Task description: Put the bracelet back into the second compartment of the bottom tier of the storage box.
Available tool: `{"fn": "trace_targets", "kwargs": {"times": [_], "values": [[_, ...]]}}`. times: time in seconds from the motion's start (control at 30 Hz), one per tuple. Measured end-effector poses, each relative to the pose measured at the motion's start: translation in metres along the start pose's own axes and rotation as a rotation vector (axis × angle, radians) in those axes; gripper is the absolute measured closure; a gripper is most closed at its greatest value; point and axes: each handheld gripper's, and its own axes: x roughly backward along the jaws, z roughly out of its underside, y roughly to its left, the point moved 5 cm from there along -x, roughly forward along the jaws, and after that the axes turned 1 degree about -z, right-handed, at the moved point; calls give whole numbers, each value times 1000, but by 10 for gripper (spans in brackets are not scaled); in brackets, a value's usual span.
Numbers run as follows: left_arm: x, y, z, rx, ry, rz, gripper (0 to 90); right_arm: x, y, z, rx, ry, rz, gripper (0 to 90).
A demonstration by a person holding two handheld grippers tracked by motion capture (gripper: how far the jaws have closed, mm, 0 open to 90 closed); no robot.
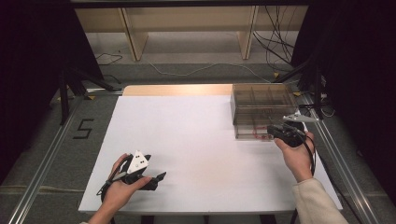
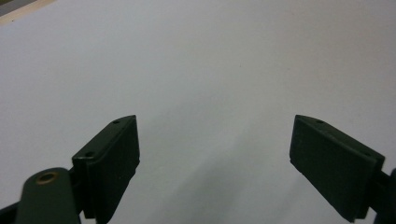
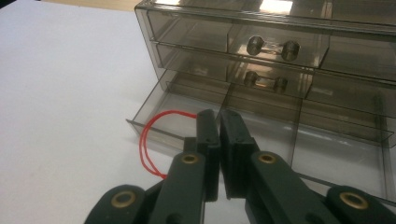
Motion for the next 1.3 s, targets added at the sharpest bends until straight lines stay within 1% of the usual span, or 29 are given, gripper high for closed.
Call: {"fn": "trace_targets", "kwargs": {"times": [0.27,0.7,0.73,1.07,1.3], "values": [[-1,1,0,8,-1,0,158,-2,-4,1,-5,3,9,875],[1,0,1,4,0,-1,159,-2,-5,0,-11,-2,15,875],[1,0,1,6,-1,-1,158,-3,-5,0,-7,-2,16,874],[0,1,0,9,-1,-2,158,-5,-10,-1,-20,-4,26,875],[1,0,0,2,0,-1,158,-5,-14,-1,-25,-3,36,875]]}}
